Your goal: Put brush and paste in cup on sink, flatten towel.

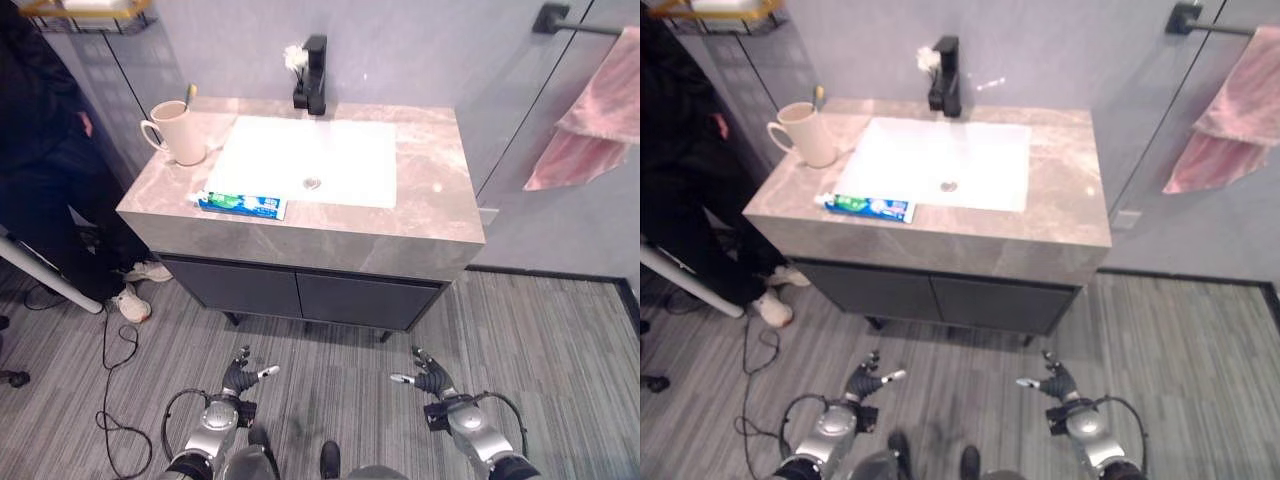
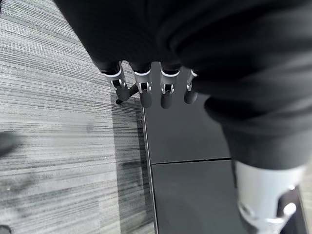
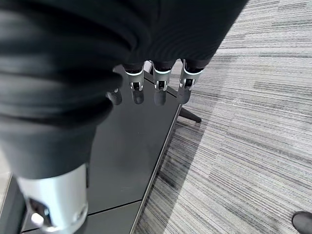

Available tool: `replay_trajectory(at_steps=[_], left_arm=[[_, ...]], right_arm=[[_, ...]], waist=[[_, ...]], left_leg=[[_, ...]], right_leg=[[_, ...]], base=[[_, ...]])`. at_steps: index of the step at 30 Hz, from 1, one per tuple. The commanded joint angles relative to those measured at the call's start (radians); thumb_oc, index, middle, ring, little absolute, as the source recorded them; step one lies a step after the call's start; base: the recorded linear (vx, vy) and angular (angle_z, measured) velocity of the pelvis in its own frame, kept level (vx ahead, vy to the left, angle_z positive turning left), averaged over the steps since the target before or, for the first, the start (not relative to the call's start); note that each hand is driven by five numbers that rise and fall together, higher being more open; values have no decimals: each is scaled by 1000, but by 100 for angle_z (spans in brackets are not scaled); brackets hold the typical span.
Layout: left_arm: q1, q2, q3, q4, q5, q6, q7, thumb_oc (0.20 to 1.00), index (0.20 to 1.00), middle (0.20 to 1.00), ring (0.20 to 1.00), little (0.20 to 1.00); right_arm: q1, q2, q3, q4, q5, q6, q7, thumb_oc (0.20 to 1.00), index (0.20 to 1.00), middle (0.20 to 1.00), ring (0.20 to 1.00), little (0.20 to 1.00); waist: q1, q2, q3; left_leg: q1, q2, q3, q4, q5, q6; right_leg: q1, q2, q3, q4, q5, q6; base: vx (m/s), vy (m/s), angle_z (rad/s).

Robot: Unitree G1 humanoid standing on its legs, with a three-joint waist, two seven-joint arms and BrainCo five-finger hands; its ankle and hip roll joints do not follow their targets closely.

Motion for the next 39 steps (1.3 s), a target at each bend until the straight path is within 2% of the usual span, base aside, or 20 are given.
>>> replay_trajectory(at_steps=[1,3,6,10,13,15,17,18,19,20,22,23,24,25,28,32,33,39], left_arm=[[-22,9,-13,13,27,-33,22,1000,1000,1000,1000,1000],[7,14,15,45,15,-34,30,1000,1000,1000,1000,1000],[27,22,22,57,25,-33,29,1000,1000,1000,1000,1000],[31,44,19,41,47,-34,26,1000,1000,1000,1000,1000],[45,60,20,15,60,-35,25,1000,1000,1000,1000,1000],[57,75,14,-32,71,-33,17,1000,1000,1000,1000,1000],[66,101,12,-72,76,-35,8,1000,1000,1000,1000,1000],[66,101,13,-73,76,-35,8,1000,1000,1000,1000,1000],[99,123,0,-108,116,-36,-8,1000,1000,1000,1000,1000],[110,133,-6,-113,134,-38,-18,1000,1000,1000,1000,1000],[121,146,-12,-99,161,-42,-25,1000,1000,1000,1000,1000],[124,154,-15,-105,169,-46,-27,1000,1000,1000,1000,1000],[126,164,-18,-111,173,-49,-30,1000,1000,1000,1000,1000],[134,179,-21,-132,180,-53,-34,1000,1000,1000,1000,1000],[169,208,-24,-169,221,-65,-50,1000,1000,1000,1000,1000],[253,298,-25,-278,282,-108,-66,1000,1000,1000,1000,1000],[271,344,-41,-338,317,-133,-64,1000,1000,1000,1000,1000],[338,545,-45,-564,441,-215,-28,1000,1000,1000,1000,1000]], right_arm=[[21,-25,-5,-68,-49,-32,-5,1000,1000,1000,1000,1000],[23,-16,20,-60,-79,-32,8,1000,1000,1000,1000,1000],[34,-8,23,-54,-90,-33,19,1000,1000,1000,1000,1000],[51,5,1,-46,-83,-31,26,1000,1000,1000,1000,1000],[53,10,-2,-48,-91,-26,35,1000,1000,1000,1000,1000],[41,9,-2,-42,-106,-23,37,1000,1000,1000,1000,1000],[17,2,6,-51,-110,-23,39,1000,1000,1000,1000,1000],[17,2,6,-51,-110,-23,39,1000,1000,1000,1000,1000],[16,-6,8,-64,-118,-29,44,1000,1000,1000,1000,1000],[16,-8,8,-64,-118,-30,47,1000,1000,1000,1000,1000],[2,-11,4,-54,-118,-33,45,1000,1000,1000,1000,1000],[-9,-14,5,-49,-120,-35,44,1000,1000,1000,1000,1000],[-23,-18,10,-46,-125,-37,45,1000,1000,1000,1000,1000],[-24,-31,11,-52,-134,-34,53,1000,1000,1000,1000,1000],[-19,-60,6,-42,-152,-41,55,1000,1000,1000,1000,1000],[16,-105,-47,-4,-128,-61,56,1000,1000,1000,1000,1000],[24,-112,-63,13,-114,-71,49,1000,1000,1000,1000,1000],[75,-126,-78,38,-103,-106,43,1000,1000,1000,1000,1000]], waist=[[22,12,9],[54,26,-1],[63,31,-23],[60,18,-31],[64,15,-41],[71,18,-39],[75,33,-24],[75,32,-24],[76,41,-19],[72,41,-17],[78,46,-15],[76,49,-11],[74,47,-3],[73,36,7],[92,25,6],[123,33,-7],[137,39,-5],[155,53,-15]], left_leg=[[55,2,-37,-33,105,13],[59,31,-131,-135,169,-17],[81,22,-158,-104,149,-9],[59,-33,-135,0,71,34],[64,-71,-108,31,18,66],[81,-92,-97,23,6,83],[105,-87,-92,-6,9,94],[106,-87,-91,-7,10,94],[136,-94,-92,-44,5,98],[153,-103,-100,-56,6,98],[182,-94,-97,-77,0,89],[191,-87,-103,-81,-3,84],[200,-81,-115,-80,-10,77],[202,-81,-137,-57,-21,72],[201,-76,-165,-66,-13,58],[182,-62,-236,-106,22,30],[176,-58,-252,-123,35,18],[173,-55,-285,-149,47,6]], right_leg=[[-11,-92,71,54,-24,132],[45,-79,133,69,-71,141],[73,-95,169,94,-104,152],[79,-165,184,141,-106,187],[44,-212,198,189,-58,214],[-8,-234,204,262,35,230],[-72,-216,183,344,68,223],[-73,-216,184,347,67,223],[-106,-185,142,346,39,219],[-108,-174,132,324,23,217],[-127,-202,70,231,15,216],[-140,-214,60,192,25,219],[-154,-225,66,149,43,223],[-135,-233,98,131,46,236],[-104,-228,65,95,40,227],[-58,-210,-4,48,28,216],[-49,-208,-28,38,23,217],[-24,-210,-71,24,12,220]], base=[[494,145,-42],[603,225,-70],[349,229,-91],[230,276,-39],[149,262,-5],[114,241,-22],[54,196,-15],[87,216,-8],[127,170,-3],[178,187,-7],[129,2,2],[112,-85,0],[134,-121,3],[118,-133,24],[47,-158,76],[31,-175,64],[3,-138,66],[29,-58,50]])
